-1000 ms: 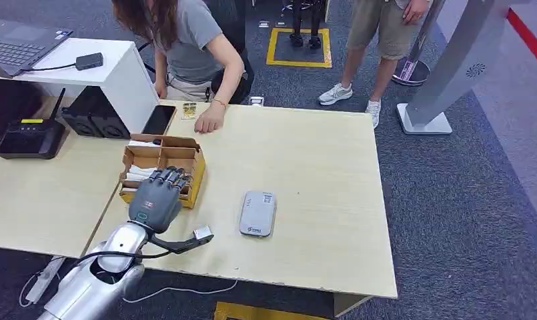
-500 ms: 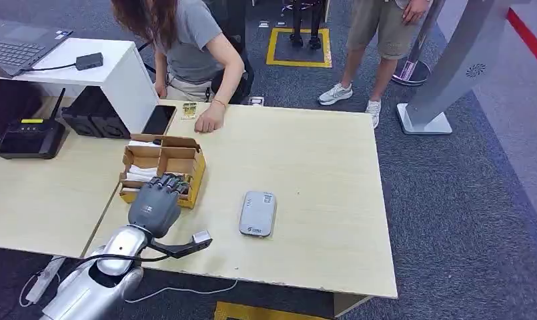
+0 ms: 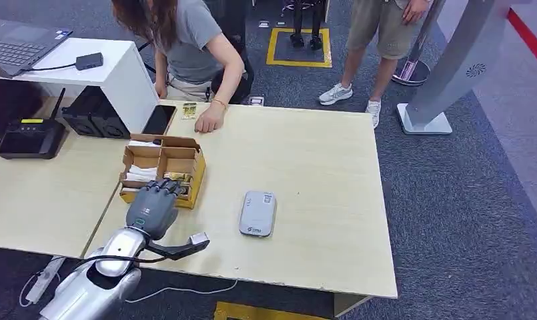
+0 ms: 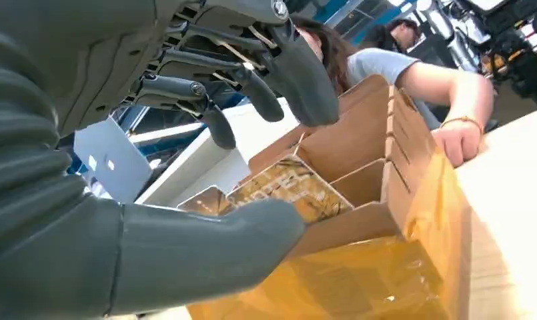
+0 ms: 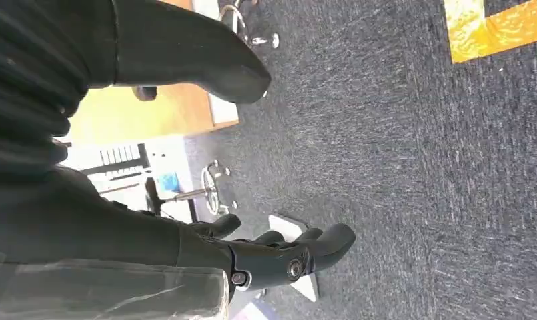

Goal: Pass the card to the sensor for recognition and then transmit it.

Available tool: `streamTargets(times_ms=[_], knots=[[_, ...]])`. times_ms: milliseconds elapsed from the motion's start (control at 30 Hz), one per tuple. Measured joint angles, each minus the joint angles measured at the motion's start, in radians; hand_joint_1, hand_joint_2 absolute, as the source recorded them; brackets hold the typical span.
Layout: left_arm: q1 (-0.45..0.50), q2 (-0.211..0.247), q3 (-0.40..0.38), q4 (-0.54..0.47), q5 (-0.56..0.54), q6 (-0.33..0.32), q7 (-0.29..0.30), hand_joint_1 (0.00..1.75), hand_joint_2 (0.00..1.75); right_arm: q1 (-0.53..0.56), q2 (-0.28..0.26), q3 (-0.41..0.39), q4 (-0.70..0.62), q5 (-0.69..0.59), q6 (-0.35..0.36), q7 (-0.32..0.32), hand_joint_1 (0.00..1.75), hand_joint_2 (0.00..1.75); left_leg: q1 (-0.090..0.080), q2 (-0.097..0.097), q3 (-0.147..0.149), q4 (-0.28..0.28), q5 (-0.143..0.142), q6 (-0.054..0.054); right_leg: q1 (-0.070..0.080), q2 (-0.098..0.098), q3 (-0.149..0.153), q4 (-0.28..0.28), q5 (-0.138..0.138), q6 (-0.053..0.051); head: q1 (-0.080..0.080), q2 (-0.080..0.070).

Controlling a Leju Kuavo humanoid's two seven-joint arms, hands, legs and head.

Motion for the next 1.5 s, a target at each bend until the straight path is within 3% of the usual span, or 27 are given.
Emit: streamTargets(times_ms=[500, 1133, 1200, 1233, 1300, 1433, 1467, 1500], knots=[[0.012, 0.0, 0.036, 0.04, -0.118, 0.025, 0.09, 0.65, 1.75, 0.0, 0.0, 0.0, 0.0, 0.016, 0.002, 0.0, 0.0, 1.75, 0.0, 0.0, 0.0, 0.0, 0.0, 0.0, 0.0, 0.0, 0.0, 0.0, 0.0, 0.0, 0.0, 0.0], [0.017, -0.028, 0.097, 0.116, -0.178, 0.073, 0.111, 0.75, 1.75, -0.001, 0.0, 0.003, 0.0, 0.037, 0.015, -0.01, 0.0, 1.75, 0.0, 0.0, 0.0, 0.0, 0.0, 0.0, 0.0, 0.0, 0.0, 0.0, 0.0, 0.0, 0.0, 0.0], [0.016, -0.035, 0.099, 0.125, -0.18, 0.081, 0.11, 0.91, 1.75, -0.001, 0.0, 0.003, 0.0, 0.037, 0.015, -0.013, 0.0, 1.75, 0.0, 0.0, 0.0, 0.0, 0.0, 0.0, 0.0, 0.0, 0.0, 0.0, 0.0, 0.0, 0.0, 0.0], [0.016, -0.037, 0.1, 0.127, -0.183, 0.082, 0.109, 1.43, 1.75, -0.001, 0.0, 0.003, 0.0, 0.037, 0.015, -0.014, 0.0, 1.75, 0.0, 0.0, 0.0, 0.0, 0.0, 0.0, 0.0, 0.0, 0.0, 0.0, 0.0, 0.0, 0.0, 0.0], [0.015, -0.041, 0.101, 0.133, -0.189, 0.09, 0.108, 1.55, 1.75, -0.001, 0.0, 0.003, 0.0, 0.037, 0.015, -0.016, 0.0, 1.75, 0.0, 0.0, 0.0, 0.0, 0.0, 0.0, 0.0, 0.0, 0.0, 0.0, 0.0, 0.0, 0.0, 0.0], [0.012, -0.057, 0.103, 0.145, -0.197, 0.123, 0.1, 1.38, 1.75, -0.001, 0.0, 0.007, 0.0, 0.04, 0.017, -0.023, 0.0, 1.75, 0.0, 0.0, 0.0, 0.0, 0.0, 0.0, 0.0, 0.0, 0.0, 0.0, 0.0, 0.0, 0.0, 0.0], [0.011, -0.061, 0.103, 0.146, -0.198, 0.131, 0.1, 1.47, 1.75, -0.001, 0.0, 0.007, 0.0, 0.04, 0.017, -0.026, 0.0, 1.75, 0.0, 0.0, 0.0, 0.0, 0.0, 0.0, 0.0, 0.0, 0.0, 0.0, 0.0, 0.0, 0.0, 0.0], [0.008, -0.066, 0.103, 0.151, -0.198, 0.141, 0.099, 1.68, 1.75, -0.002, 0.0, 0.008, 0.0, 0.043, 0.018, -0.031, 0.0, 1.75, 0.0, 0.0, 0.0, 0.0, 0.0, 0.0, 0.0, 0.0, 0.0, 0.0, 0.0, 0.0, 0.0, 0.0]])
